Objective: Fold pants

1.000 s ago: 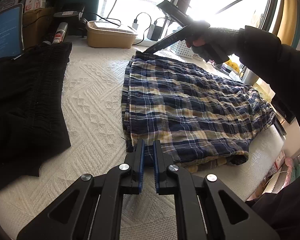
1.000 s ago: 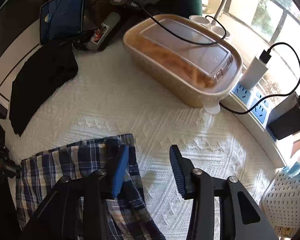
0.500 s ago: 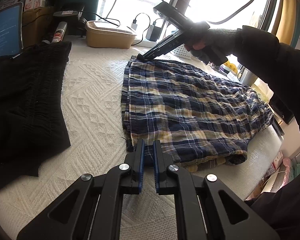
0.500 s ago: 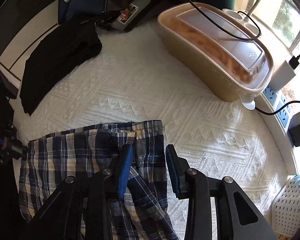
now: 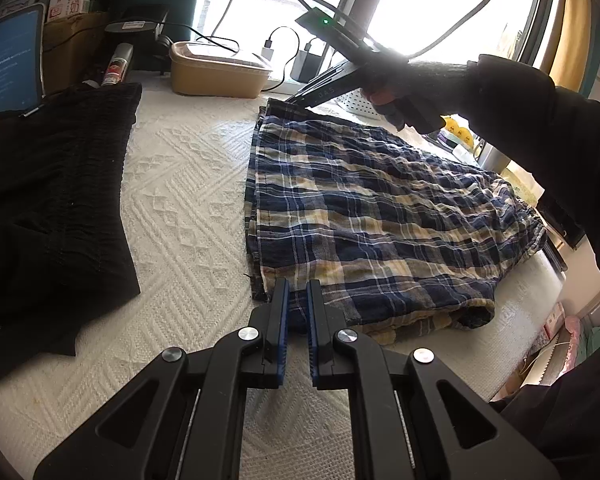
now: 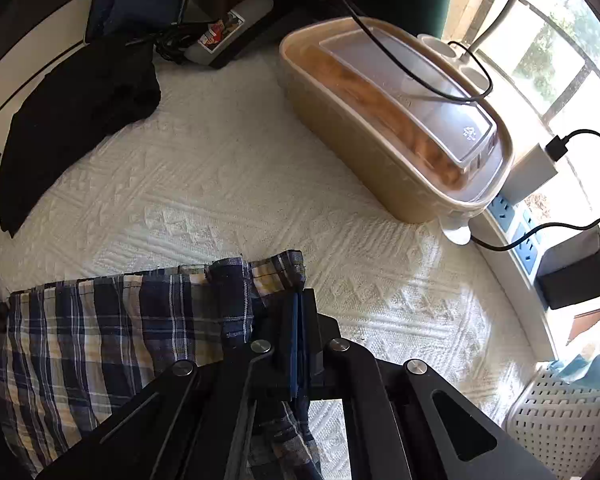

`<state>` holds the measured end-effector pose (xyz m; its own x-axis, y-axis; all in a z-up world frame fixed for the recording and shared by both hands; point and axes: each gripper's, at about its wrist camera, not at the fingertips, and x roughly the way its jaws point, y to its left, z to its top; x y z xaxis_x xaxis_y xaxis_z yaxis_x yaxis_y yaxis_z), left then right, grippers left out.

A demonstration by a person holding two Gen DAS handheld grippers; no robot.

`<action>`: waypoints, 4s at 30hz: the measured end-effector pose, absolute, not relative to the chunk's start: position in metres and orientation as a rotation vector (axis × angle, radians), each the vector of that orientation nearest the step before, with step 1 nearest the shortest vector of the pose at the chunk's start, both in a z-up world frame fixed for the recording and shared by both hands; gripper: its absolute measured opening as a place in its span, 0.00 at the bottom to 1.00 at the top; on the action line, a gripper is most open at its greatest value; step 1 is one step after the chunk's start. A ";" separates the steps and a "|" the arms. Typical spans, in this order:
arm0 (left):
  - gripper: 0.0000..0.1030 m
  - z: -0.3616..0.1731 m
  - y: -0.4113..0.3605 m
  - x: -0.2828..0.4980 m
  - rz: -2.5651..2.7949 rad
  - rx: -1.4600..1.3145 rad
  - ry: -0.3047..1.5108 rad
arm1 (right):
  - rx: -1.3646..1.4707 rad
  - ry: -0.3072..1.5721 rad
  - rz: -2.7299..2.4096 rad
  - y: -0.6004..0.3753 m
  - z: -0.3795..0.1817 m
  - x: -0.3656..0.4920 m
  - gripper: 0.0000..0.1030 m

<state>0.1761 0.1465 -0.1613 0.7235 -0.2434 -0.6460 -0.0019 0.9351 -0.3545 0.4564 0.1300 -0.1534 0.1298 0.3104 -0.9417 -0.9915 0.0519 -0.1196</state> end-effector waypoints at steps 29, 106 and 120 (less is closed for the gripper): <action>0.07 -0.148 0.162 0.188 -0.018 -0.282 0.780 | -0.923 0.830 1.080 0.045 -0.110 0.441 0.82; 0.73 -0.105 -0.071 0.271 -0.160 -0.077 0.808 | 0.088 0.612 0.272 -0.388 -0.099 0.281 1.00; 0.73 -0.095 -0.035 0.261 -0.157 -0.077 0.789 | 0.244 0.738 0.359 -0.392 -0.124 0.290 0.99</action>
<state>0.2613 -0.0353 -0.0947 0.6938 -0.1692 -0.7000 0.1114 0.9855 -0.1278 0.2898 -0.3922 -0.1235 0.6834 0.4012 -0.6099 -0.2323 0.9115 0.3394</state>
